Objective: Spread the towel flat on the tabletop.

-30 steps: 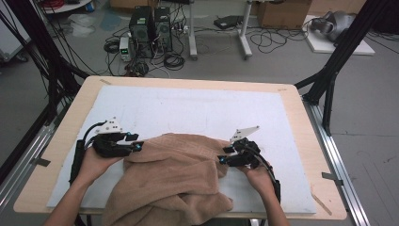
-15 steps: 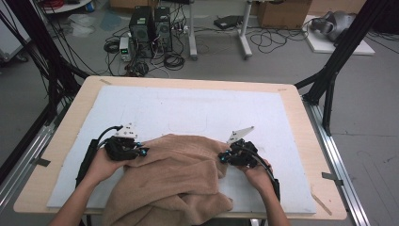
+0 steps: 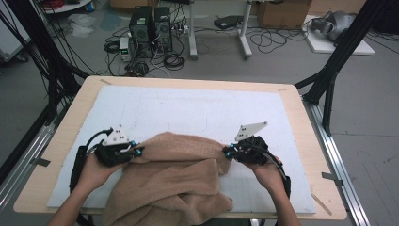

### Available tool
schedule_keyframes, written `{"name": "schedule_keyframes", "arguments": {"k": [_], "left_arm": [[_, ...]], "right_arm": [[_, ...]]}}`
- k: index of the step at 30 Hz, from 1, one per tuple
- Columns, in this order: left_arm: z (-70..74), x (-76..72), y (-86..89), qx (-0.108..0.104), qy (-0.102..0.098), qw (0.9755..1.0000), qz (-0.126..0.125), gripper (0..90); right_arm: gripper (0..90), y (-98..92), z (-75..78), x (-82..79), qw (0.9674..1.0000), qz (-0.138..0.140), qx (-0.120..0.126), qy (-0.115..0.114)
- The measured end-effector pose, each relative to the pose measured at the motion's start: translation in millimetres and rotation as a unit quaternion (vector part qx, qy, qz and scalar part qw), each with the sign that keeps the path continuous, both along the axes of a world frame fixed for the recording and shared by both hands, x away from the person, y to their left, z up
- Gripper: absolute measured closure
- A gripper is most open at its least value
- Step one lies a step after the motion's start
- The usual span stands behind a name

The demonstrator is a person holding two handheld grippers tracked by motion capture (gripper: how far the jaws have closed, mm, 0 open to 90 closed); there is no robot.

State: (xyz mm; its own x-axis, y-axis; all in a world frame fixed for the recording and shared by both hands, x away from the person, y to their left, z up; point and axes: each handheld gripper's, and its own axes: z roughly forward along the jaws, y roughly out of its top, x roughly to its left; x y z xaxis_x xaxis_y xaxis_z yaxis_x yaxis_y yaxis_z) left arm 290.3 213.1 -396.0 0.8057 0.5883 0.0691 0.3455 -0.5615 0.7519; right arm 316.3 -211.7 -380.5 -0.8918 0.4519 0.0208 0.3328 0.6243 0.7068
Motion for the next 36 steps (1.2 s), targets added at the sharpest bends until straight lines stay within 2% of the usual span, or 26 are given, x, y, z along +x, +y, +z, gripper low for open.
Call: {"name": "schedule_keyframes", "arguments": {"k": [2,3,4,5,6,8,10,12,15,18,20,21,22,25,27,29,32,34,36], "left_arm": [[-16.2,-7.9,0.3,0.014,0.040,0.9989,-0.021,81.7],[-23.9,-11.3,0.7,0.020,0.051,0.9980,-0.031,81.0],[-29.5,-14.1,1.4,0.019,0.059,0.9974,-0.036,79.6],[-31.5,-16.4,2.4,0.011,0.056,0.9977,-0.038,77.3],[-31.1,-16.9,3.8,0.000,0.060,0.9975,-0.038,75.2],[-29.2,-15.5,5.1,-0.008,0.075,0.9961,-0.046,68.5],[-27.8,-15.3,3.8,0.004,0.076,0.9955,-0.056,64.9],[-26.5,-14.4,3.1,0.008,0.079,0.9950,-0.061,63.9],[-26.2,-10.7,5.2,-0.006,0.086,0.9944,-0.061,63.4],[-23.4,-8.8,8.8,-0.020,0.084,0.9945,-0.058,62.4],[-21.9,-7.2,9.9,-0.031,0.084,0.9945,-0.055,62.3],[-21.7,-6.4,9.8,-0.029,0.082,0.9948,-0.054,62.9],[-22.4,-6.2,9.1,-0.028,0.082,0.9948,-0.053,67.9],[-24.4,-5.3,6.4,-0.015,0.079,0.9954,-0.051,78.1],[-23.1,-5.3,5.3,-0.015,0.072,0.9963,-0.044,81.4],[-19.8,-5.4,6.0,-0.023,0.066,0.9967,-0.042,82.3],[-11.6,-2.7,8.4,-0.035,0.064,0.9965,-0.040,82.6],[-3.3,4.0,9.1,-0.039,0.055,0.9973,-0.029,82.7],[7.9,17.0,7.1,-0.041,0.033,0.9986,-0.010,83.2]], "right_arm": [[86.1,-0.1,-15.9,-4.6,0.9996,0.007,-0.006,0.026],[85.7,0.5,-24.9,-6.6,0.9989,0.010,-0.010,0.045],[85.2,1.5,-33.5,-8.4,0.9983,0.016,-0.016,0.054],[84.6,2.7,-40.5,-10.4,0.9977,0.015,-0.019,0.063],[83.6,3.4,-45.6,-11.3,0.9973,0.018,-0.016,0.070],[79.0,4.0,-48.8,-11.4,0.9972,0.015,-0.012,0.073],[72.6,2.6,-44.5,-10.1,0.9976,0.008,-0.005,0.069],[64.1,-1.3,-37.0,-8.1,0.9986,-0.011,0.005,0.052],[56.5,-5.7,-33.9,-1.2,0.9980,-0.034,0.014,0.051],[54.8,-2.6,-41.3,2.8,0.9977,-0.038,0.006,0.055],[55.5,2.5,-49.8,4.7,0.9973,-0.037,-0.011,0.063],[58.2,5.5,-54.0,4.9,0.9971,-0.037,-0.017,0.064],[63.2,6.6,-54.8,3.3,0.9981,-0.038,-0.019,0.046],[78.8,6.8,-54.0,3.0,0.9984,-0.028,-0.021,0.045],[84.5,7.6,-52.8,3.4,0.9983,-0.015,-0.024,0.051],[85.3,9.6,-49.9,1.9,0.9981,-0.007,-0.036,0.049],[85.4,9.8,-41.8,0.7,0.9985,0.005,-0.037,0.041],[85.6,7.0,-32.9,2.7,0.9988,0.008,-0.032,0.036],[86.1,4.7,-21.8,11.0,0.9990,0.010,-0.035,0.027]]}}
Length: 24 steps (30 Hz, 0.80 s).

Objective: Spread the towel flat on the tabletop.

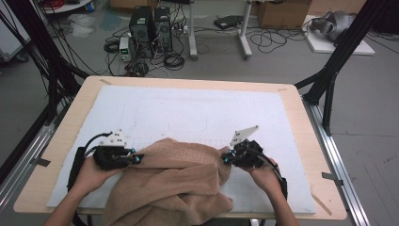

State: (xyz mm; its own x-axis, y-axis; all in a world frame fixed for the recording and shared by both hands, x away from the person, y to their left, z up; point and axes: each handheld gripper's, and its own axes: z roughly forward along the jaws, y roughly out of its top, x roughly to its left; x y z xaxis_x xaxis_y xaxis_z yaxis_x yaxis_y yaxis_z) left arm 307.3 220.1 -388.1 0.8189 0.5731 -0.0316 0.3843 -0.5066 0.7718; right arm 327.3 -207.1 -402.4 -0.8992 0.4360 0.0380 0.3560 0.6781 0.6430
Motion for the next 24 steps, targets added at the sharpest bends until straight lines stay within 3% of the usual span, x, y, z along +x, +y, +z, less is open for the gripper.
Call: {"name": "schedule_keyframes", "arguments": {"k": [2,3,4,5,6,7,8,9,11,14,16,19,24], "left_arm": [[17.0,21.7,-4.7,-0.014,-0.031,0.9990,0.030,83.6],[28.3,35.3,-7.8,-0.023,-0.051,0.9972,0.051,83.5],[40.3,49.6,-9.1,-0.049,-0.069,0.9937,0.074,83.2],[51.8,62.5,-9.6,-0.068,-0.095,0.9879,0.103,81.7],[60.7,73.1,-11.6,-0.066,-0.126,0.9804,0.136,73.8],[65.2,82.0,-13.4,-0.056,-0.142,0.9744,0.165,59.9],[66.3,89.3,-12.5,-0.056,-0.129,0.9741,0.177,49.6],[64.6,93.7,-10.2,-0.065,-0.106,0.9764,0.176,46.6],[54.0,94.2,-6.7,-0.061,-0.070,0.9820,0.164,46.4],[30.4,82.9,-3.1,-0.035,-0.054,0.9866,0.150,45.7],[16.9,74.3,-0.3,-0.028,-0.030,0.9892,0.140,45.7],[2.8,56.7,3.0,-0.014,-0.024,0.9922,0.122,46.4],[-5.5,26.7,10.5,0.011,-0.024,0.9955,0.091,46.3]], "right_arm": [[86.7,-1.8,20.0,15.7,0.9991,-0.018,-0.013,-0.037],[86.8,-3.8,35.0,27.8,0.9977,-0.035,-0.006,-0.058],[86.7,-6.2,51.9,41.3,0.9955,-0.055,0.010,-0.077],[85.3,-7.4,69.1,54.0,0.9910,-0.084,0.022,-0.102],[79.0,-8.6,85.0,66.2,0.9848,-0.115,0.028,-0.127],[64.0,-9.8,97.1,76.8,0.9793,-0.142,0.036,-0.140],[57.4,-12.3,104.2,87.1,0.9758,-0.165,0.044,-0.136],[57.5,-15.4,107.0,93.2,0.9763,-0.175,0.060,-0.113],[56.8,-16.1,102.2,93.7,0.9792,-0.169,0.049,-0.101],[55.2,-11.2,78.5,81.2,0.9847,-0.141,0.039,-0.094],[52.4,-5.5,60.0,73.2,0.9893,-0.124,0.033,-0.069],[50.8,5.2,36.3,56.9,0.9938,-0.095,0.033,-0.049],[48.8,21.2,13.3,26.7,0.9970,-0.054,0.048,-0.028]]}}
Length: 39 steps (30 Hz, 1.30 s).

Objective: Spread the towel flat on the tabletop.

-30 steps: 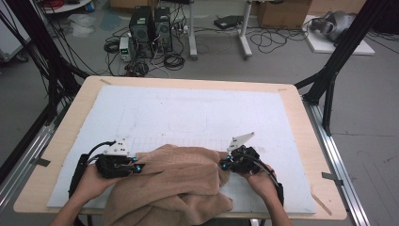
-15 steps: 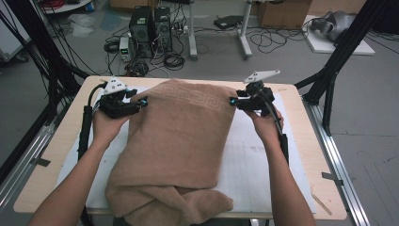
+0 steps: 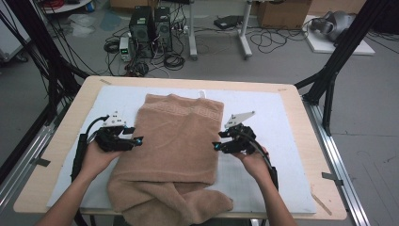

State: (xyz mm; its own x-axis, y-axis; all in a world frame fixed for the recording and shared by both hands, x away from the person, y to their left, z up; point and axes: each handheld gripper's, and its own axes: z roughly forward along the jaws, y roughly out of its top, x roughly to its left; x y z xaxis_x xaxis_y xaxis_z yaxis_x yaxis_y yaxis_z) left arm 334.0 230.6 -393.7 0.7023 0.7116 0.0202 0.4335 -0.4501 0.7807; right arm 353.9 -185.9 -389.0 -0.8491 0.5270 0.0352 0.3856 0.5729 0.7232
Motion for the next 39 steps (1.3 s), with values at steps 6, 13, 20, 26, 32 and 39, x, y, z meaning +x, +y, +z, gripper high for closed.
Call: {"name": "schedule_keyframes", "arguments": {"k": [6,13,20,26,32,39], "left_arm": [[-14.9,-32.6,7.6,-0.004,0.001,0.9996,-0.027,46.8],[-43.8,-35.6,0.1,0.039,0.037,0.9974,-0.047,63.9],[-41.9,-31.4,-7.3,0.040,0.033,0.9975,-0.048,85.7],[-32.3,-23.9,-18.9,0.028,0.014,0.9983,-0.049,86.7],[-15.0,2.7,-33.6,-0.005,-0.003,0.9996,-0.029,87.0],[-13.4,30.2,-38.4,-0.018,-0.013,0.9996,0.019,82.6]], "right_arm": [[44.7,12.6,-21.4,-35.7,0.9983,0.051,0.016,0.026],[58.0,28.0,-47.3,-39.9,0.9960,0.071,-0.027,0.048],[86.5,22.8,-46.3,-31.3,0.9962,0.070,-0.021,0.047],[87.3,16.9,-33.3,-26.3,0.9970,0.056,-0.046,0.025],[87.3,-4.1,-10.1,-9.8,0.9990,0.012,-0.042,0.005],[86.6,-13.1,-13.4,26.3,0.9975,-0.051,-0.047,0.015]]}}
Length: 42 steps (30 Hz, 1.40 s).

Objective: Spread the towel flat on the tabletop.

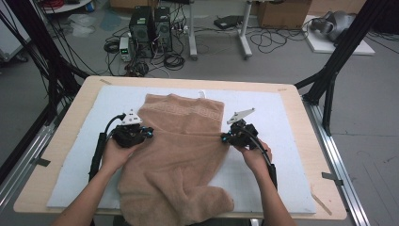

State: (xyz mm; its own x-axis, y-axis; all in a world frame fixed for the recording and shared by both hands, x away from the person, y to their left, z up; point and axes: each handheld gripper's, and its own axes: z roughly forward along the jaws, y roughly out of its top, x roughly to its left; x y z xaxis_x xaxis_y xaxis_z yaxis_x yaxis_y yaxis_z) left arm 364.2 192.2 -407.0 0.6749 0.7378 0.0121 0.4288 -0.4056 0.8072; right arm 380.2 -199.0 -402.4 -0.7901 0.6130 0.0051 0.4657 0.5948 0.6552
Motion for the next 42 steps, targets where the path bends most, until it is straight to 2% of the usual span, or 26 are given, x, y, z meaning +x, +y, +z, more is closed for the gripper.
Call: {"name": "schedule_keyframes", "arguments": {"k": [2,5,7,11,13,17,21,22,23,24,26,28,29,30,31,33,35,37,39,42], "left_arm": [[1.1,-1.1,5.1,-0.009,0.009,0.9999,-0.001,76.6],[6.4,-10.6,12.1,-0.003,0.005,0.9998,-0.018,69.8],[10.8,-20.3,16.9,0.000,-0.003,0.9996,-0.029,67.5],[13.4,-46.2,22.6,0.000,-0.004,0.9989,-0.046,64.0],[10.9,-60.4,23.3,-0.002,-0.011,0.9983,-0.057,61.7],[0.7,-84.5,23.8,0.001,-0.003,0.9964,-0.084,57.5],[-15.4,-98.5,23.3,0.033,0.014,0.9941,-0.102,51.0],[-20.3,-100.1,23.2,0.044,0.018,0.9933,-0.105,50.7],[-26.3,-100.4,23.0,0.055,0.032,0.9918,-0.111,52.1],[-29.9,-100.2,22.5,0.061,0.039,0.9909,-0.114,55.8],[-33.2,-99.9,24.1,0.047,0.040,0.9913,-0.116,61.7],[-33.2,-97.5,24.9,0.040,0.046,0.9918,-0.112,70.4],[-33.2,-96.9,24.8,0.038,0.047,0.9921,-0.110,73.2],[-32.9,-96.2,24.4,0.039,0.047,0.9919,-0.112,76.3],[-32.4,-96.2,23.3,0.041,0.045,0.9921,-0.110,80.4],[-30.7,-96.0,20.3,0.049,0.037,0.9927,-0.104,83.9],[-26.7,-94.1,19.9,0.044,0.026,0.9941,-0.095,84.6],[-19.4,-89.8,22.4,0.027,0.017,0.9960,-0.083,85.0],[-11.2,-83.4,23.9,0.020,0.009,0.9970,-0.074,85.2],[-0.3,-71.6,23.4,0.023,-0.005,0.9980,-0.059,85.4]], "right_arm": [[82.3,-2.6,-3.0,4.1,0.9998,-0.001,0.019,0.010],[69.5,-3.1,0.9,-1.2,0.9993,0.006,0.037,0.003],[65.8,-1.8,7.3,-10.5,0.9992,0.014,0.036,-0.008],[58.5,1.5,12.9,-34.4,0.9980,0.042,0.043,-0.022],[57.2,3.6,10.9,-47.0,0.9971,0.056,0.046,-0.024],[53.2,7.9,0.8,-69.7,0.9956,0.078,0.049,-0.018],[48.9,13.8,-10.7,-86.9,0.9931,0.102,0.059,-0.001],[48.3,16.7,-13.6,-90.1,0.9926,0.108,0.056,0.000],[48.0,20.4,-16.9,-92.9,0.9922,0.114,0.050,0.004],[47.8,25.5,-21.1,-94.9,0.9917,0.122,0.039,0.007],[48.7,32.5,-27.3,-95.1,0.9908,0.133,0.024,0.012],[59.8,38.2,-33.1,-92.7,0.9900,0.138,0.014,0.026],[68.1,39.1,-34.1,-91.2,0.9900,0.140,0.015,0.016],[82.2,38.4,-33.3,-88.9,0.9891,0.144,0.016,0.022],[84.1,37.8,-32.8,-84.5,0.9873,0.153,0.021,0.040],[85.2,38.9,-31.8,-80.5,0.9871,0.151,0.021,0.048],[85.6,39.9,-28.1,-80.7,0.9874,0.154,0.005,0.035],[85.8,36.7,-21.5,-80.9,0.9890,0.146,-0.003,0.024],[85.8,29.4,-13.3,-79.3,0.9910,0.133,-0.007,0.011],[85.8,13.3,-0.4,-72.7,0.9947,0.103,0.006,-0.003]]}}
